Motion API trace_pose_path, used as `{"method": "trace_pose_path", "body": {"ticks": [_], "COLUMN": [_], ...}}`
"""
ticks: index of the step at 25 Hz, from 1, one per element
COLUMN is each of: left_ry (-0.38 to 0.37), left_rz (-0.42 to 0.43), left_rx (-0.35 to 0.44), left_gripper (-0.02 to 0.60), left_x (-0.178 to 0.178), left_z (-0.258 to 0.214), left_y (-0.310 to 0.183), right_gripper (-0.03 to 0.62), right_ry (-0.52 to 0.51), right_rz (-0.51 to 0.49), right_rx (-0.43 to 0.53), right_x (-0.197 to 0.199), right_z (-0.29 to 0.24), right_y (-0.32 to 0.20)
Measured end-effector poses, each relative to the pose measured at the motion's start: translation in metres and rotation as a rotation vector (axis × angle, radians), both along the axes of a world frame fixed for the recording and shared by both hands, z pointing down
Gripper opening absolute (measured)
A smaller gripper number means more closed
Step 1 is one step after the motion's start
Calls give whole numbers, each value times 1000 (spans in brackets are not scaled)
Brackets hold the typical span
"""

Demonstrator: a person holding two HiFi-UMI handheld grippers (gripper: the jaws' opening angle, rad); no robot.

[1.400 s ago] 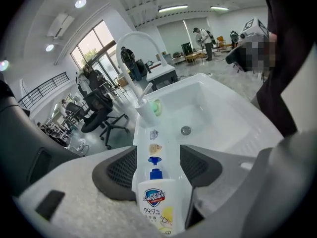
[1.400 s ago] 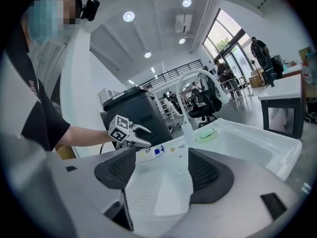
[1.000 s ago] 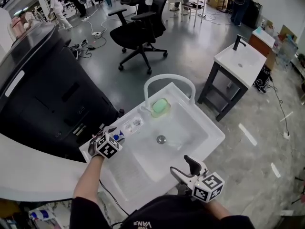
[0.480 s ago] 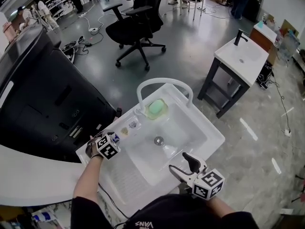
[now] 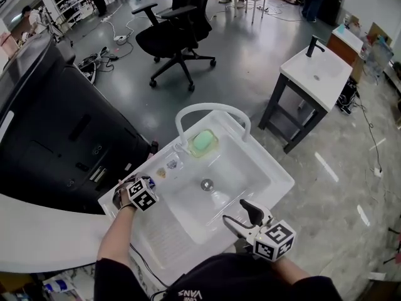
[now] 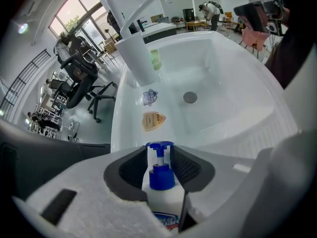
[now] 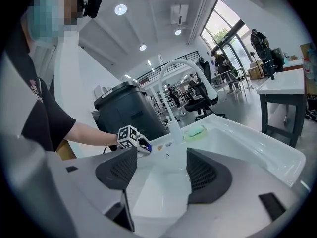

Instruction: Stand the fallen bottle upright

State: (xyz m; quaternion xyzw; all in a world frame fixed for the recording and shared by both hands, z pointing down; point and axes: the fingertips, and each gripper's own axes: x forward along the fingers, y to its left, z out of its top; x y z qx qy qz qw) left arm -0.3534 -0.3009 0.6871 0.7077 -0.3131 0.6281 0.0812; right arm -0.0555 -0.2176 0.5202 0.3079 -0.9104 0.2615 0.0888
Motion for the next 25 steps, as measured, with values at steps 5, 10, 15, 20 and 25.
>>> {"method": "trace_pose_path", "body": {"ticks": [5, 10, 15, 20, 25], "left_ry": [3, 34, 94, 150, 231], "left_rz": [-32, -65, -109, -123, -175], "left_rx": [28, 138, 235, 332, 422], "left_gripper": [143, 107, 103, 103, 103], "left_x": [0, 1, 9, 23, 34], "left_z": [-8, -33, -62, -89, -110], "left_y": [4, -3, -12, -22, -36], "right_gripper": [292, 288, 285, 284, 281], "right_ry": [-5, -13, -23, -33, -47], "right_rz": [-4, -15, -19, -24, -6], "right_rx": [2, 6, 6, 12, 6], "right_x": [3, 1, 3, 6, 13], "right_z": [-4, -7, -8, -10, -10], "right_y": [2, 3, 4, 2, 1]}}
